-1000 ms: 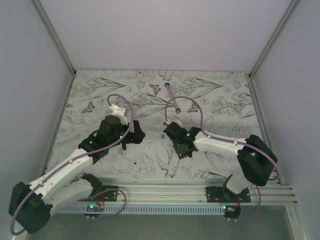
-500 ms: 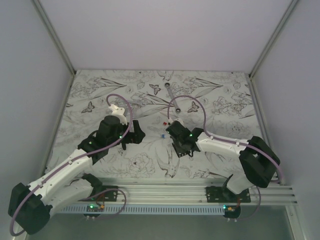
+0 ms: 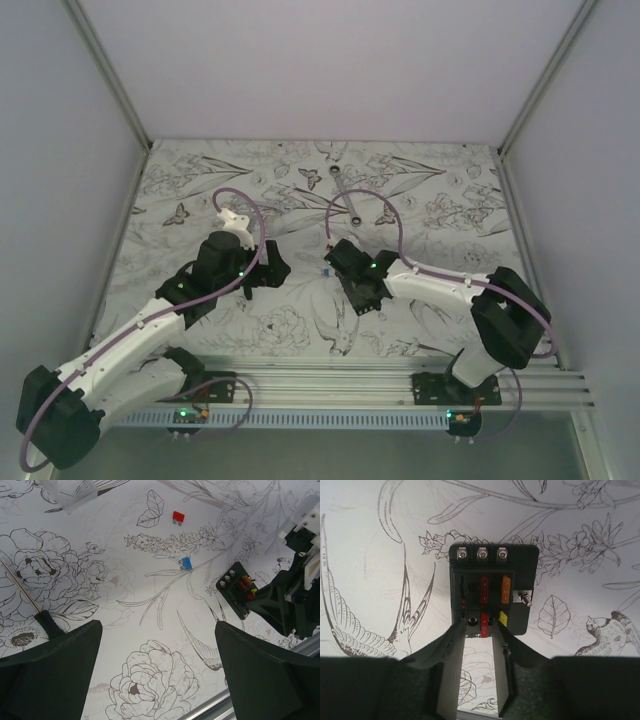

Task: Snap on the fuse box
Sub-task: Install the fuse at the fuse box base, then pick up the fuse from the center of the board.

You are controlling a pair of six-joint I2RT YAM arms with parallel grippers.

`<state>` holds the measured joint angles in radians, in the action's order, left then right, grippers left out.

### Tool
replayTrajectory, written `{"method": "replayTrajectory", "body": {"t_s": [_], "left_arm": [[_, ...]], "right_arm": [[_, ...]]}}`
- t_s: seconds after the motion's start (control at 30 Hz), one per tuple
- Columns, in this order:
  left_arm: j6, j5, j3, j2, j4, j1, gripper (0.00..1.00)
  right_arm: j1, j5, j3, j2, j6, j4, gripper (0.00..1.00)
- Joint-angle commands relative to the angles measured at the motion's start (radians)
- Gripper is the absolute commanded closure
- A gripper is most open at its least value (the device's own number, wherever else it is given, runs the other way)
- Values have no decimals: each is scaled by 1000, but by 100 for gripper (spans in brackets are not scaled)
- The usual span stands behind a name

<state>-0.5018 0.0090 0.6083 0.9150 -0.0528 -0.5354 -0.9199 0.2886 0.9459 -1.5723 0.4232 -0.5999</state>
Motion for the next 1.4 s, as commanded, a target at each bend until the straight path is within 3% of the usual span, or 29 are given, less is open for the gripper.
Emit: {"method": "replayTrajectory", "body": {"t_s": [0.0, 0.13, 0.37, 0.6, 0.93, 1.37], "left_arm": [[-2, 8, -17, -6, -11, 6, 0], [22, 33, 11, 56, -5, 6, 1], [108, 176, 162, 312, 36, -2, 7], [312, 289, 353, 608, 41, -78, 23], [483, 328, 545, 873, 26, -125, 41], [513, 308, 605, 1003, -16, -130, 54]], "right_arm": [[-5, 4, 70, 41, -45, -24, 62], [31, 6, 38, 128, -61, 30, 50], [220, -42, -114, 339, -82, 191, 32], [366, -117, -284, 523, -79, 334, 6], [422, -138, -388, 585, -92, 407, 0], [428, -163, -420, 602, -96, 430, 0]]}}
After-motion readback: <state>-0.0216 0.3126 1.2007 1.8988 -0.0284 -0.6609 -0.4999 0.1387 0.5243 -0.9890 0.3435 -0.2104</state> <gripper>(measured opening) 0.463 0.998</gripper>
